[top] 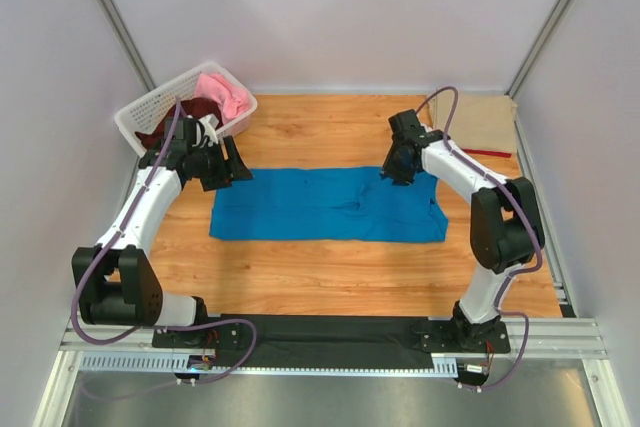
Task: Fold and stack the t-shirts
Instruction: Fold the tshirt
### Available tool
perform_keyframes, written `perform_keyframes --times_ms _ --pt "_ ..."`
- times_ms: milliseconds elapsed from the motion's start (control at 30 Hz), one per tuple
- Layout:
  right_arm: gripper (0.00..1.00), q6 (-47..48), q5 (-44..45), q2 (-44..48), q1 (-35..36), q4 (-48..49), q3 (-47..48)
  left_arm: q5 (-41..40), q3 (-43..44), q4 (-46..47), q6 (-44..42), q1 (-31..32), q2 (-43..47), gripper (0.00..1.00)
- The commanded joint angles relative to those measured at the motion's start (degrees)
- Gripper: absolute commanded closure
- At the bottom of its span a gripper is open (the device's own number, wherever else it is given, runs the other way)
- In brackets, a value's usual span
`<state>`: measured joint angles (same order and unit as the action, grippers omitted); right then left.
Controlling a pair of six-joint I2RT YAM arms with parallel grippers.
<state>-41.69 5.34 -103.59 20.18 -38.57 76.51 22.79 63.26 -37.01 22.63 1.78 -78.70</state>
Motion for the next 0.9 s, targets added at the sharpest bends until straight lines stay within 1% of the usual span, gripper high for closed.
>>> perform_keyframes --times_ms 0,33,133,167,267,367,467,600,733,867 --pt "0.64 7.8 2.0 3.0 -3.7 -1.9 1.7 0.1 1.5 0.5 -1.2 -0.2 -0.3 0.27" --pt "0.64 10.7 -0.8 2.4 -4.4 -0.6 1.5 0.2 1.5 0.5 -1.3 -0.2 -0.3 0.27" --pt "0.66 14.5 -4.5 0.7 -5.2 1.4 2.5 0.9 1.2 1.1 -1.3 -0.2 -0.1 0.27" --pt "0.69 16.4 -9.9 0.1 -5.2 1.9 2.8 1.1 1.0 1.2 -1.2 -0.2 -0.1 0.27" --pt "0.73 16.4 -18.1 -0.3 -4.3 5.5 1.6 1.3 1.2 1.4 -1.2 -0.2 -0.4 0.27" --pt "0.76 15.3 -20.6 -0.6 -1.1 9.0 0.5 1.3 1.4 1.3 -1.2 -0.2 -0.8 0.27" --pt "0.78 13.7 -20.1 -5.5 2.4 9.0 2.1 1.0 1.3 1.0 -1.5 -0.2 -1.0 0.27" --pt "0.79 12.9 -19.5 -9.9 3.6 10.3 3.0 0.7 1.2 0.9 -1.5 -0.2 -1.1 0.27" --pt "0.79 14.5 -16.9 -11.7 3.8 8.8 5.0 1.6 1.1 1.3 -1.7 -0.2 -0.8 0.26" --pt "0.77 17.2 -15.4 -10.0 3.8 6.3 6.8 1.4 0.8 1.6 -1.6 -0.2 -0.7 0.25"
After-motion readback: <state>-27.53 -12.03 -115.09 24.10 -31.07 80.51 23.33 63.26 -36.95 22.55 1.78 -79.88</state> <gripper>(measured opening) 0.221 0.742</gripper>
